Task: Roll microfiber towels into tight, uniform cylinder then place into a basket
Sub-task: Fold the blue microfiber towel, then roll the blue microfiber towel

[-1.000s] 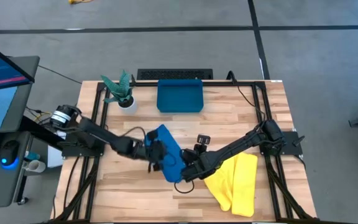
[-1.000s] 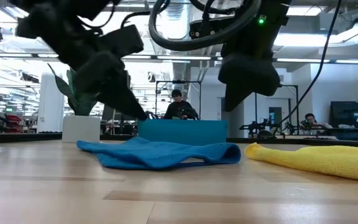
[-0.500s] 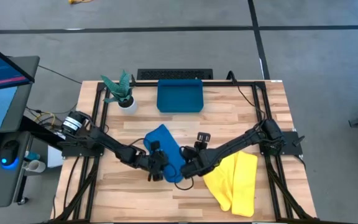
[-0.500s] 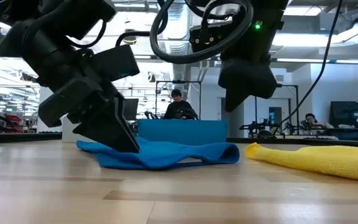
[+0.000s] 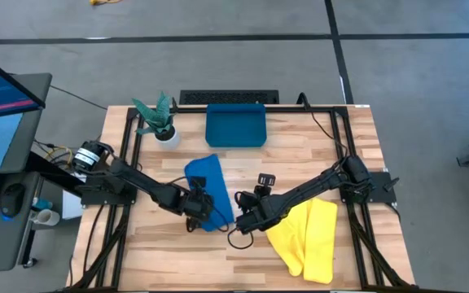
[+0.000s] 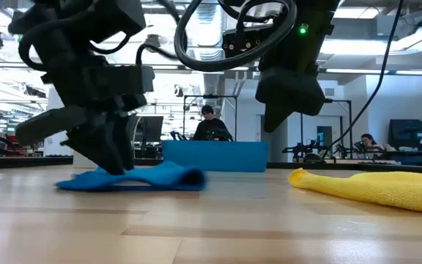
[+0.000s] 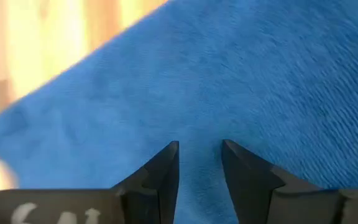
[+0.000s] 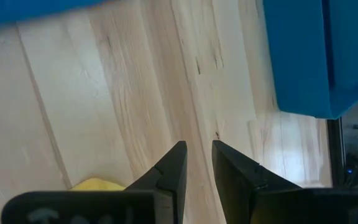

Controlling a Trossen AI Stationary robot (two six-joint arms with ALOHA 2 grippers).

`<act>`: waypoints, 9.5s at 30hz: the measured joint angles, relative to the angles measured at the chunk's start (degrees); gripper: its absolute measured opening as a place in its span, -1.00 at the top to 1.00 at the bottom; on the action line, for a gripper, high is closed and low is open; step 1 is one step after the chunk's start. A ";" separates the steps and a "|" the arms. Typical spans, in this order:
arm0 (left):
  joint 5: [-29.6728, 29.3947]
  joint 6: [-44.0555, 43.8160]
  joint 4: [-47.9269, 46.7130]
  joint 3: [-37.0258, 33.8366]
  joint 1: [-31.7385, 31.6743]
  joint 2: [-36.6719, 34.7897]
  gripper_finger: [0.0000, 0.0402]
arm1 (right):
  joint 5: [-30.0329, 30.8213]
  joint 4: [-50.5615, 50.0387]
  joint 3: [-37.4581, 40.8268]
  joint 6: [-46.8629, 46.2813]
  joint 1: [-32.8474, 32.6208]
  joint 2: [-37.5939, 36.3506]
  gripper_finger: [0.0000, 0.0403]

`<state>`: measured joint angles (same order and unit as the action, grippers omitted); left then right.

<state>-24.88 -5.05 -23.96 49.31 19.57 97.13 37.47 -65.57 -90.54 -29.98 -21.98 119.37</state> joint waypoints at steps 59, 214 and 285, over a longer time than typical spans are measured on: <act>-1.25 -23.58 -5.79 5.54 19.69 -0.51 0.05 | -17.82 45.55 8.68 45.29 -2.51 0.09 0.52; -12.85 -37.17 -13.58 -1.84 11.67 -8.79 0.48 | -14.93 37.32 -0.13 15.40 9.71 1.90 0.10; -8.92 -28.17 4.37 -1.78 25.73 -3.43 -0.09 | -11.80 61.71 28.83 34.42 -3.12 -17.18 0.47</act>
<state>-33.80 -33.22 -19.59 47.53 45.30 93.70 25.68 -3.86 -61.72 4.44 -25.10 102.19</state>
